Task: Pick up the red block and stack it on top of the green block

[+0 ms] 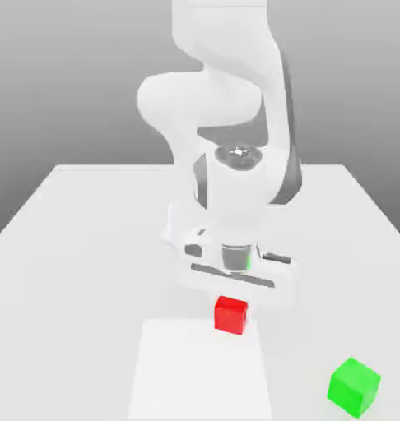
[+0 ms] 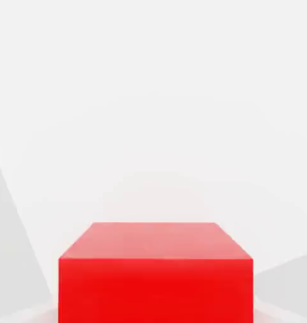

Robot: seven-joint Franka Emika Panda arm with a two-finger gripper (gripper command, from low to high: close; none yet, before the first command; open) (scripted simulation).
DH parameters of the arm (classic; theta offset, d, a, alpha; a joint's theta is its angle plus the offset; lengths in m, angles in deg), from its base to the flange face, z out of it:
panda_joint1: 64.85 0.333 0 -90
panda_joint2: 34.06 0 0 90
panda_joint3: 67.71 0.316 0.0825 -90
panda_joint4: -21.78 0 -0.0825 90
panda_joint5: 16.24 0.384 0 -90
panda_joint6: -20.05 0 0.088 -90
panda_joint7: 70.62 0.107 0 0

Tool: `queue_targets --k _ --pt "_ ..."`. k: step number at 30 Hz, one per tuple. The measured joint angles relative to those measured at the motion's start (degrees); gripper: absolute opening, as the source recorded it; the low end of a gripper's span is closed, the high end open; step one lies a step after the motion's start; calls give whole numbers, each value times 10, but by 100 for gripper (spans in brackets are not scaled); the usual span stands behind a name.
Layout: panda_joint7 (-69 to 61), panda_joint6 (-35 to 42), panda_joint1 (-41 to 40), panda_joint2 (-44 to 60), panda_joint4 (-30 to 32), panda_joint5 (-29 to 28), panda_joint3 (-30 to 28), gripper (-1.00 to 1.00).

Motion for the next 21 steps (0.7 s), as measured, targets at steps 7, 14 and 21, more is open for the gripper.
queue_targets --k 7,14,21 --pt "2 78 -7 -89 13 0 8 -100" --pt "-18 137 -19 -116 -22 -74 20 -100" --pt "-148 185 13 -60 -125 -119 29 -100"
